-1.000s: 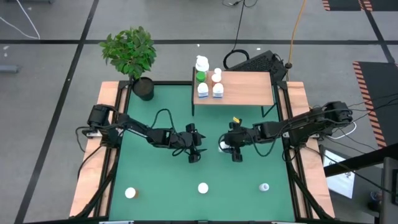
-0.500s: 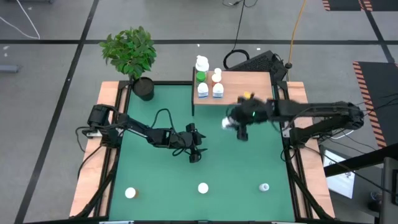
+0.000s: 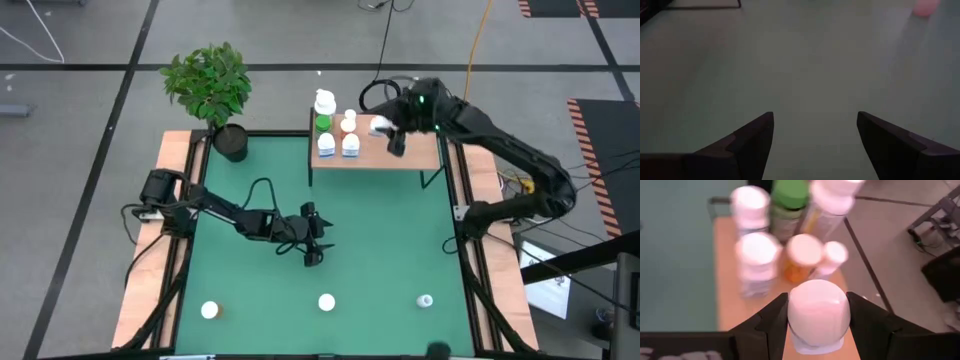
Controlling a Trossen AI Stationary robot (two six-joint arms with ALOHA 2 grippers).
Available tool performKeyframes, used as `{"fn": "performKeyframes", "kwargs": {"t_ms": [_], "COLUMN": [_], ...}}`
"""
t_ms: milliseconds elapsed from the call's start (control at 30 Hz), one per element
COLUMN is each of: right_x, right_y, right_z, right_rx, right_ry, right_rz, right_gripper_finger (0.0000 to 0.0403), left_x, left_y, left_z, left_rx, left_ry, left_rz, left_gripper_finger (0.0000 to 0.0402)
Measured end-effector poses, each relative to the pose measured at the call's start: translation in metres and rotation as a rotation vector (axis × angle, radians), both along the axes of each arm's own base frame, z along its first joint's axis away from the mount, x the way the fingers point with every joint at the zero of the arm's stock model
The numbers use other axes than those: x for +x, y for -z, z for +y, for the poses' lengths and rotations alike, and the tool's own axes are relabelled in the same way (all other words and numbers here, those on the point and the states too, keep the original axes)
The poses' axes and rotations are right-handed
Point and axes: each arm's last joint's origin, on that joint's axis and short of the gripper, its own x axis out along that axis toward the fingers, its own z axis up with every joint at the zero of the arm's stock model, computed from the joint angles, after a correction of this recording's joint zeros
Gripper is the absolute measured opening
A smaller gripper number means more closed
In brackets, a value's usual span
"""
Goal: Pick and place medicine bottles onto shelf by color
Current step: Put the white blue medicine bottle on the shelf, then put the right orange medicine bottle on the shelf
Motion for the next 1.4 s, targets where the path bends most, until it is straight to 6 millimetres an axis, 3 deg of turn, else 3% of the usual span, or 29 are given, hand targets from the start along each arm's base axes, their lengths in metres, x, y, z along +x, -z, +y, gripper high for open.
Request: {"fn": "performKeyframes", "kwargs": {"t_ms": [200, 433, 767, 1133, 1400], "right_x": [0.001, 0.004, 0.011, 0.012, 0.007], "right_y": [0.023, 0.025, 0.033, 0.032, 0.01], "right_z": [-0.055, -0.09, -0.097, -0.098, -0.082], "right_rx": [0.114, 0.173, 0.241, 0.225, 0.156], "right_ry": [-0.014, 0.024, -0.013, -0.003, -0.035], "right_rz": [-0.048, 0.015, -0.009, -0.018, -0.049], "right_gripper_finger": [0.0171, 0.0171, 0.0174, 0.0243, 0.0255], "left_x": [0.0, 0.0, 0.0, 0.0, 0.0], "left_y": [0.0, 0.0, 0.0, 0.0, 0.001], "left_z": [0.0, 0.0, 0.004, 0.004, 0.004], "left_rx": [0.01, 0.03, 0.037, 0.027, 0.018], "left_ry": [0.006, 0.018, 0.015, 0.015, 0.01], "left_rz": [-0.002, 0.002, 0.01, 0.009, 0.012], "left_gripper_finger": [0.0289, 0.0289, 0.0289, 0.0289, 0.0289]}}
